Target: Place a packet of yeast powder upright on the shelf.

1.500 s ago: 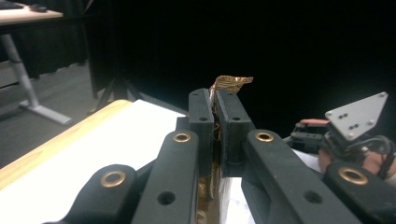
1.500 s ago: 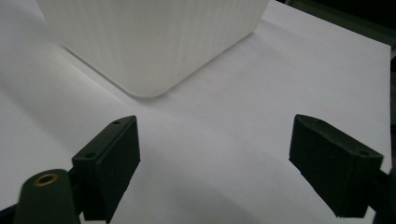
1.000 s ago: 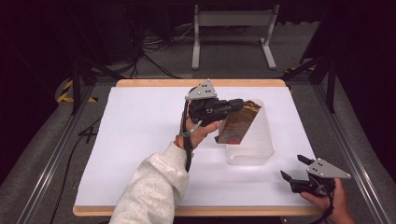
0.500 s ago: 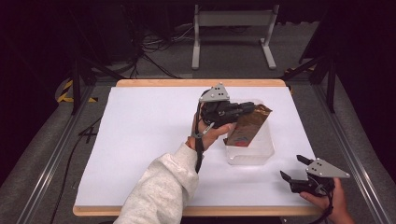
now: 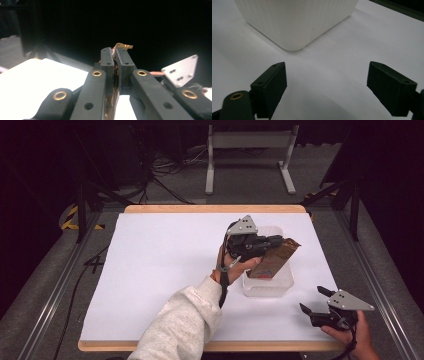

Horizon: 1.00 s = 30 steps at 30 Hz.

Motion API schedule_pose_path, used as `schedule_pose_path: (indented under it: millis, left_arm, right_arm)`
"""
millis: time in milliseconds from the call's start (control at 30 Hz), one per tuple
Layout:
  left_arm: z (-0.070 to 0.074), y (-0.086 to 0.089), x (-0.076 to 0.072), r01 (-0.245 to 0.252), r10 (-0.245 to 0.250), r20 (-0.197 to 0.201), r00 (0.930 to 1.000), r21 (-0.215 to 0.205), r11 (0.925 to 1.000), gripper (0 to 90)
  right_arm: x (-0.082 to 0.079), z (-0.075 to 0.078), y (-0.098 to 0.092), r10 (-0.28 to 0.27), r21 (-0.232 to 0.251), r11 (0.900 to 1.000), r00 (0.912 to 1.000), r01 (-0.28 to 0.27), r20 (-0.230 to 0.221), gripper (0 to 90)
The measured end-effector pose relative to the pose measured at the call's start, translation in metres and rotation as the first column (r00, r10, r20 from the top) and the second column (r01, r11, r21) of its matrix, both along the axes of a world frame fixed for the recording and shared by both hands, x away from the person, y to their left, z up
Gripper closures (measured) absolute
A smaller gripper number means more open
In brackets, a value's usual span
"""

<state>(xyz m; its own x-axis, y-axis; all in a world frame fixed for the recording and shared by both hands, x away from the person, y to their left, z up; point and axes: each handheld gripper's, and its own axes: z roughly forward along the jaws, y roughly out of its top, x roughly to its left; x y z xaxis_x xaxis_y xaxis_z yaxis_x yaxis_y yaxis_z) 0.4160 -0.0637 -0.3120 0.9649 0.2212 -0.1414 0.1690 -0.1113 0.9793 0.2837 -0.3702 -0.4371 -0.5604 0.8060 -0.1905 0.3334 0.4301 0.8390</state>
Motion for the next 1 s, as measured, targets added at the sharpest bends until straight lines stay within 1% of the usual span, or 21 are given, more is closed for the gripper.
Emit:
schedule_pose_path:
  millis: [67, 100, 133, 167, 200, 233, 267, 333, 400, 433, 467, 533, 667, 700, 733, 767, 900, 933, 967, 1000]
  left_arm:
    - [-0.002, -0.001, -0.001, -0.002, 0.002, -0.002, 1.0, 0.0, 1.0, 85.6]
    - [-0.009, -0.003, -0.001, 0.007, -0.007, -0.009, 0.9999, 0.005, 1.0, 85.6]
    - [-0.01, -0.003, -0.001, 0.005, -0.005, -0.007, 1.0, 0.007, 1.0, 85.6]
    - [-0.013, -0.002, 0.0, 0.005, -0.005, -0.015, 0.9999, 0.004, 1.0, 85.6]
    - [-0.013, -0.002, 0.0, 0.005, -0.005, -0.015, 0.9999, 0.004, 1.0, 85.6]
    - [-0.016, 0.0, 0.001, 0.014, -0.014, -0.028, 0.9995, -0.004, 0.9999, 85.6]
    - [-0.02, 0.002, 0.001, 0.008, -0.008, -0.04, 0.9991, -0.004, 1.0, 85.5]
    - [-0.024, 0.006, 0.002, 0.007, -0.007, -0.049, 0.9988, -0.011, 0.9999, 85.5]
    - [-0.026, 0.009, 0.003, -0.001, 0.001, -0.049, 0.9988, -0.005, 1.0, 85.4]
    - [-0.027, 0.011, 0.003, 0.006, -0.007, -0.054, 0.9985, -0.007, 1.0, 85.4]
    - [-0.028, 0.012, 0.003, 0.004, -0.004, -0.05, 0.9987, -0.003, 1.0, 85.4]
    - [-0.03, 0.014, 0.002, 0.001, -0.001, -0.054, 0.9985, 0.005, 1.0, 85.4]
    - [-0.036, 0.018, 0.001, -0.011, 0.012, -0.049, 0.9987, 0.03, 0.9995, 85.4]
    - [-0.038, 0.018, 0.001, -0.018, 0.019, -0.046, 0.9988, 0.03, 0.9994, 85.4]
    - [-0.039, 0.019, 0.001, -0.013, 0.015, -0.055, 0.9984, 0.024, 0.9996, 85.5]
    - [-0.04, 0.019, 0.001, -0.012, 0.013, -0.056, 0.9984, 0.02, 0.9997, 85.5]
    - [-0.043, 0.023, 0.001, -0.018, 0.019, -0.055, 0.9983, 0.02, 0.9996, 85.5]
    - [-0.044, 0.024, 0.002, -0.021, 0.022, -0.058, 0.9981, 0.02, 0.9996, 85.5]
    - [-0.045, 0.025, 0.002, -0.016, 0.017, -0.069, 0.9974, 0.013, 0.9998, 85.6]
    - [-0.046, 0.026, 0.003, -0.016, 0.017, -0.069, 0.9975, 0.011, 0.9998, 85.6]
  right_arm:
    - [0.0, 0.0, 0.0, 0.0, -0.001, 1.0, 1.0, 0.0, 0.0, 16.9]
    - [0.0, 0.0, 0.0, 0.0, 0.0, 1.0, 1.0, 0.0, 0.001, 16.9]
    - [0.0, 0.0, 0.0, 0.0, 0.0, 1.0, 1.0, 0.0, 0.002, 16.9]
    - [0.0, 0.0, 0.0, 0.001, -0.001, 1.0, 1.0, -0.001, 0.003, 16.9]
    - [0.0, 0.0, 0.0, 0.001, -0.001, 1.0, 1.0, -0.001, 0.003, 16.9]
    - [0.0, 0.0, 0.0, 0.002, -0.001, 1.0, 1.0, -0.002, 0.003, 16.9]
    - [0.0, 0.0, 0.0, 0.003, -0.001, 1.0, 1.0, -0.003, 0.004, 16.9]
    - [0.0, 0.0, 0.001, 0.003, -0.001, 1.0, 1.0, -0.003, 0.004, 16.9]
    - [0.0, 0.0, 0.001, 0.004, -0.003, 1.0, 1.0, -0.004, 0.005, 16.9]
    - [0.0, 0.0, 0.002, 0.004, -0.002, 1.0, 1.0, -0.004, 0.002, 16.9]
    - [0.0, 0.0, 0.002, 0.004, -0.004, 1.0, 1.0, -0.004, 0.002, 16.9]
    - [0.001, -0.001, 0.002, 0.005, -0.005, 1.0, 1.0, -0.005, 0.002, 16.9]
    - [0.0, -0.001, 0.003, 0.007, -0.006, 1.0, 1.0, -0.007, 0.0, 16.9]
    - [0.001, -0.001, 0.003, 0.007, -0.006, 1.0, 1.0, -0.006, 0.002, 16.9]
    - [0.001, -0.001, 0.002, 0.006, -0.006, 1.0, 1.0, -0.006, 0.002, 16.9]
    - [0.001, -0.001, 0.003, 0.007, -0.006, 1.0, 1.0, -0.006, 0.002, 16.9]
    - [0.001, -0.001, 0.003, 0.007, -0.007, 1.0, 1.0, -0.007, -0.003, 16.9]
    - [0.001, -0.001, 0.003, 0.007, -0.007, 1.0, 1.0, -0.007, -0.003, 16.9]
    - [0.001, -0.001, 0.003, 0.007, -0.007, 1.0, 1.0, -0.007, -0.003, 16.9]
    - [0.001, -0.001, 0.003, 0.007, -0.005, 1.0, 1.0, -0.007, -0.003, 16.9]
